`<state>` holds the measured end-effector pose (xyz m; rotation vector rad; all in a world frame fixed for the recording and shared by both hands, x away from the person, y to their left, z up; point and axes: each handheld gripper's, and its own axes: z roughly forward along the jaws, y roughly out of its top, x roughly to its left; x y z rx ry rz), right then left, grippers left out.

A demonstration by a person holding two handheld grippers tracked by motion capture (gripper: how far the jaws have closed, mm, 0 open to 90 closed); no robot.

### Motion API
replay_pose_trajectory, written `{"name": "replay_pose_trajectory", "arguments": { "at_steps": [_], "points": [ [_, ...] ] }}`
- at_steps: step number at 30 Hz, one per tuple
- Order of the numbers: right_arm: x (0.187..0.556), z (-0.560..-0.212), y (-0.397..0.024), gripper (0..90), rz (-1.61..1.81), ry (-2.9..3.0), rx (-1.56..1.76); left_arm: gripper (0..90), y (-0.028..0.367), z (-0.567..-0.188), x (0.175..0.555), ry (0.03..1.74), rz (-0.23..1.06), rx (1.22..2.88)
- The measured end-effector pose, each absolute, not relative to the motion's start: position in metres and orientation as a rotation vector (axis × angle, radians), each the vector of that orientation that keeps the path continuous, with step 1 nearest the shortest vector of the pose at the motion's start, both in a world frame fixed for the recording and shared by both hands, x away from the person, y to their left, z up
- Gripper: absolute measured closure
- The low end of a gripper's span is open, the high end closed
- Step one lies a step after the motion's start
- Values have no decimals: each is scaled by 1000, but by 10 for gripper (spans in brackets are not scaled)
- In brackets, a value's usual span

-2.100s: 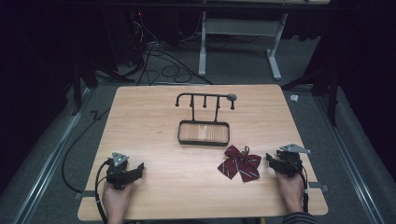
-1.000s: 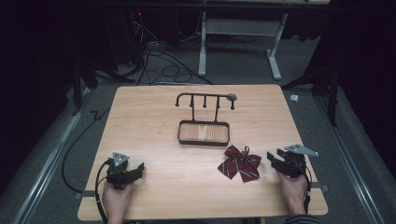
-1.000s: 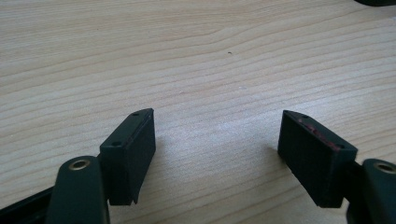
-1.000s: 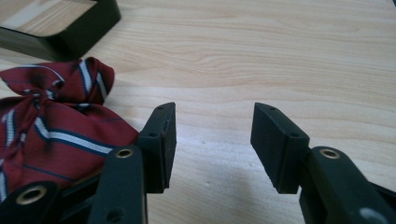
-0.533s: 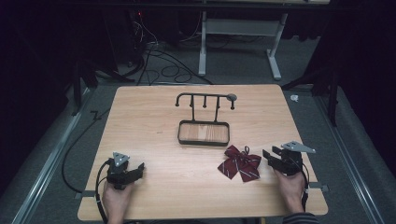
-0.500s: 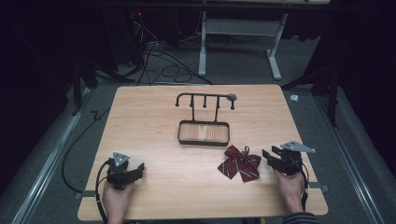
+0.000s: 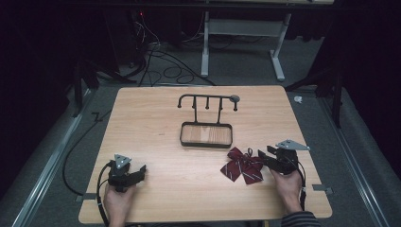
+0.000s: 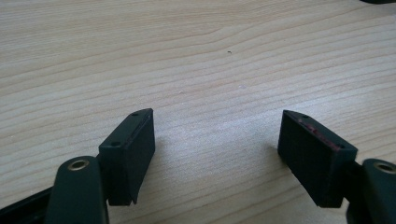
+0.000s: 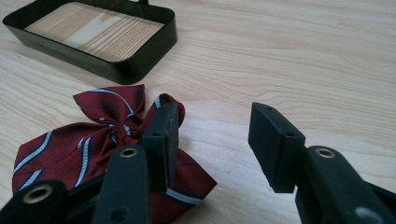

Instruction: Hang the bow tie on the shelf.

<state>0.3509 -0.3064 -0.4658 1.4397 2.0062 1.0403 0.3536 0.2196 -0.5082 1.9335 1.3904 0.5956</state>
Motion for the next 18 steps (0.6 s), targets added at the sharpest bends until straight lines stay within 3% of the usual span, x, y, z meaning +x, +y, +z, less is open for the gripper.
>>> {"name": "replay_pose_trajectory", "arguments": {
  "at_steps": [18],
  "points": [
    [367,-467,-290,552,1035,2055,1422,280,220,-508,354,1390,595,1933]
  ]
}}
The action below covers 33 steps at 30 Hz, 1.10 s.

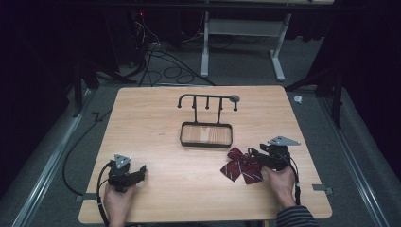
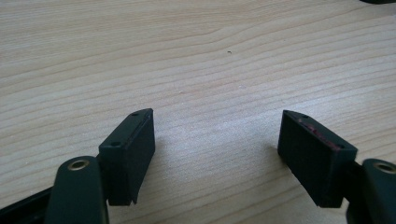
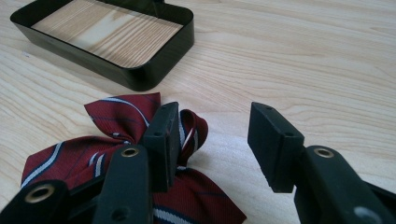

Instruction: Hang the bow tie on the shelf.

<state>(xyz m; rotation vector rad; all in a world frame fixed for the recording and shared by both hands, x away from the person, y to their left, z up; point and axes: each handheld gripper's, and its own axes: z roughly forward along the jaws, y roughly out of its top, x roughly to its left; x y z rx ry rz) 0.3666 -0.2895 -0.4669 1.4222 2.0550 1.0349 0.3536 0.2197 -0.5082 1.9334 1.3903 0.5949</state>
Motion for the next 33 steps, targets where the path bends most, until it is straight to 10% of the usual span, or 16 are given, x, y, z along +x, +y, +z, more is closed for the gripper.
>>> {"name": "replay_pose_trajectory", "arguments": {
  "at_steps": [33],
  "points": [
    [387,-487,-282,702,952,2125,1481,280,220,-508,354,1390,594,1933]
  ]
}}
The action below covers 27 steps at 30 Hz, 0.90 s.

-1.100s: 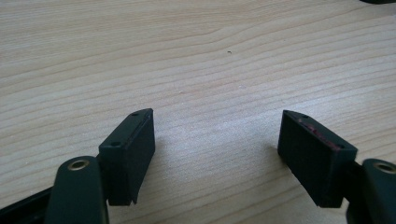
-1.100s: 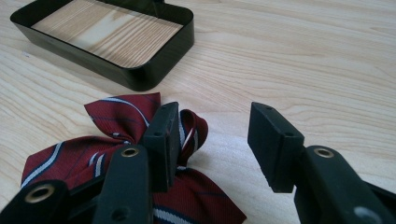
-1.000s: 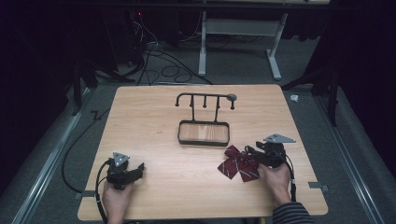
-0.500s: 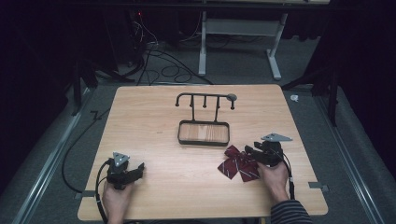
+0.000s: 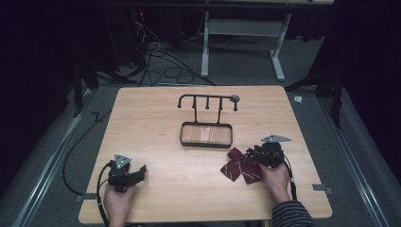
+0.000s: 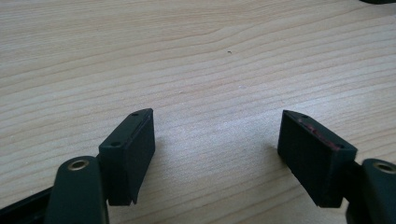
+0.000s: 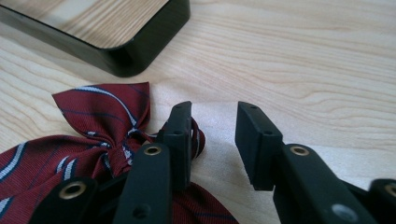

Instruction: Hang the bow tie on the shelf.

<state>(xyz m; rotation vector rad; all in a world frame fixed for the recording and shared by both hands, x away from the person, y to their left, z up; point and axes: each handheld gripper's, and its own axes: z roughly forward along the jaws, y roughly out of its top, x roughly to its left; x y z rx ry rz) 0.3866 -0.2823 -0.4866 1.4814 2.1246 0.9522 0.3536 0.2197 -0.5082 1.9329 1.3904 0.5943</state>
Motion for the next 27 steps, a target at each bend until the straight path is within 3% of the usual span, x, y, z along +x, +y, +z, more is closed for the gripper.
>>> {"name": "replay_pose_trajectory", "arguments": {
  "at_steps": [12,27],
  "points": [
    [388,-490,-279,896,902,2163,1468,279,220,-508,354,1391,594,1932],
    [381,-471,-274,900,963,2133,1391,279,220,-508,354,1390,590,1933]
  ]
}}
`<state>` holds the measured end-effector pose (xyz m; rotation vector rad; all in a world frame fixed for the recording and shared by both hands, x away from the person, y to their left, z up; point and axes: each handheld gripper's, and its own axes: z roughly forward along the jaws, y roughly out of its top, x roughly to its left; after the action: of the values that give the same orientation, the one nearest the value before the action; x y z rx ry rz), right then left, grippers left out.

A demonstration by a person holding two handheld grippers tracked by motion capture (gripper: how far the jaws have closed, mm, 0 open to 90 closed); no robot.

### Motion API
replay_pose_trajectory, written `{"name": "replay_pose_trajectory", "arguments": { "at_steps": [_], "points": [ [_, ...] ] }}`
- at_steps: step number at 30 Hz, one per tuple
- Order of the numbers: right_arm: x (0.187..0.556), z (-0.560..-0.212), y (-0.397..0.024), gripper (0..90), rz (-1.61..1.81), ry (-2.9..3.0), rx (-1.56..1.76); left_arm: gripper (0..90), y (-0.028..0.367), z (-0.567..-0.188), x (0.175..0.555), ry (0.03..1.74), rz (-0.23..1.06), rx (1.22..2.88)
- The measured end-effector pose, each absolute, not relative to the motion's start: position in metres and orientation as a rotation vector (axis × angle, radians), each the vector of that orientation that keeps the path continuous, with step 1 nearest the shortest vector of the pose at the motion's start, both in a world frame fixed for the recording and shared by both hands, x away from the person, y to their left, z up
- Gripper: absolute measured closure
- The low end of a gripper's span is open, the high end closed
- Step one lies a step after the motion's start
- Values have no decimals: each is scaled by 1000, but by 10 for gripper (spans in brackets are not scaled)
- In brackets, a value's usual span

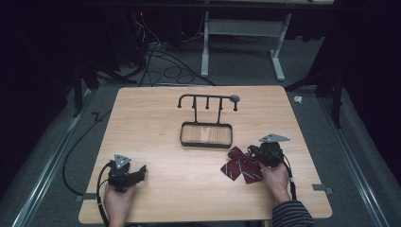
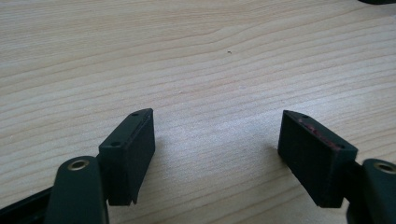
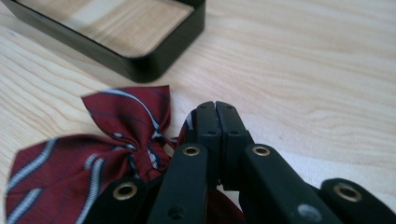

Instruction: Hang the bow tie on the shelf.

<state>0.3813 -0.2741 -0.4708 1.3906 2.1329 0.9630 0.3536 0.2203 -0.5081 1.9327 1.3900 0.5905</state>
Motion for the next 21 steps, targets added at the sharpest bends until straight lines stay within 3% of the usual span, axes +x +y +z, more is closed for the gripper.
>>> {"name": "replay_pose_trajectory", "arguments": {
  "at_steps": [21],
  "points": [
    [372,-417,-256,900,1044,2088,1180,279,220,-508,354,1390,591,1933]
  ]
}}
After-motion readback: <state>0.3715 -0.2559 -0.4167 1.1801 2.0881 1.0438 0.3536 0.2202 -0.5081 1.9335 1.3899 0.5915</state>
